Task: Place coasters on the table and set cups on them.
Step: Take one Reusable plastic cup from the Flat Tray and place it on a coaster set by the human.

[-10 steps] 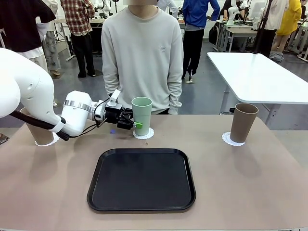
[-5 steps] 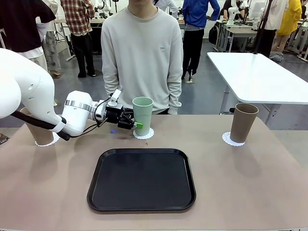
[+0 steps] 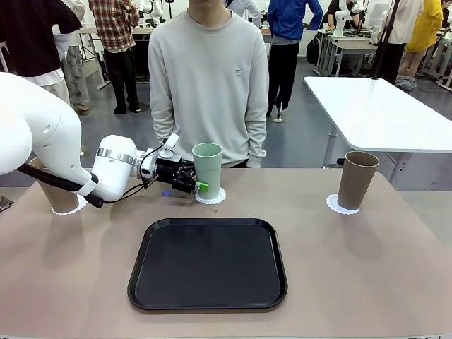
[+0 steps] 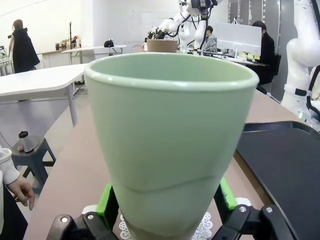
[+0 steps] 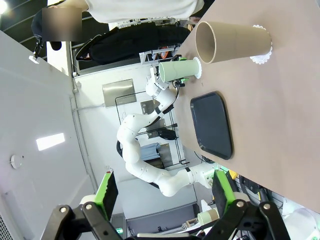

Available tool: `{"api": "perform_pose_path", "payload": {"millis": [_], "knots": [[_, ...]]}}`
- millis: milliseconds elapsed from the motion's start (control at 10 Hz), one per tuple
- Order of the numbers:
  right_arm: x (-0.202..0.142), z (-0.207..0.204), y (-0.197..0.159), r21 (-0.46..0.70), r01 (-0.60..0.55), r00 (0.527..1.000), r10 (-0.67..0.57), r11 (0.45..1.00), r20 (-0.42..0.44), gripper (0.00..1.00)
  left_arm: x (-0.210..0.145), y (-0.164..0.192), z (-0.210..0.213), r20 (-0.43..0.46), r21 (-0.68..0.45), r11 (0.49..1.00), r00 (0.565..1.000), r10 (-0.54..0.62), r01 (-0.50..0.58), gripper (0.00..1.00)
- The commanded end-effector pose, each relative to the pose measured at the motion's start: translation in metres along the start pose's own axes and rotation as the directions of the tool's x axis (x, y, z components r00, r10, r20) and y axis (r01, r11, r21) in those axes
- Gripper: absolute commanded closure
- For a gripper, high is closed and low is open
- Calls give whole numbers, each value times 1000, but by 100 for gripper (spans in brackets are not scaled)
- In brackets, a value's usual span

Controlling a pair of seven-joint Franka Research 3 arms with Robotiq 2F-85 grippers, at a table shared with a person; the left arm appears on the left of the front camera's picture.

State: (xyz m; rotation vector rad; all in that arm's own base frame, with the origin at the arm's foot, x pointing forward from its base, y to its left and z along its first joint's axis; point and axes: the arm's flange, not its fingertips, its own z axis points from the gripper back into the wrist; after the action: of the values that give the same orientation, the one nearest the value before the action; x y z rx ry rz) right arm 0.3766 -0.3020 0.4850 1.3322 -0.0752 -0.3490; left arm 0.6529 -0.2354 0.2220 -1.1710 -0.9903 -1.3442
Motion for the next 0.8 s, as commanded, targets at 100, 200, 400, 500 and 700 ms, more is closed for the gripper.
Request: {"api": "perform_pose_path", "payload": {"millis": [100,200,400,500,700], "knots": [[0,-1,2,16,4,1000,-4,1000,6,0,5,4,2,-30,-23,1000,1000,2,-3,0],[0,-1,2,16,4,1000,-4,1000,6,0,6,4,3,-37,-21,1000,999,-1,0,0],[0,-1,2,16,4,1000,-4,1000,6,0,7,7,8,-64,-13,1000,998,6,-6,0],[0,-1,2,16,4,1000,-4,1000,6,0,4,8,9,-90,-20,1000,996,20,-22,0],[0,-1,2,16,4,1000,-4,1000,6,0,2,10,11,-134,-26,999,991,16,-20,0]]}}
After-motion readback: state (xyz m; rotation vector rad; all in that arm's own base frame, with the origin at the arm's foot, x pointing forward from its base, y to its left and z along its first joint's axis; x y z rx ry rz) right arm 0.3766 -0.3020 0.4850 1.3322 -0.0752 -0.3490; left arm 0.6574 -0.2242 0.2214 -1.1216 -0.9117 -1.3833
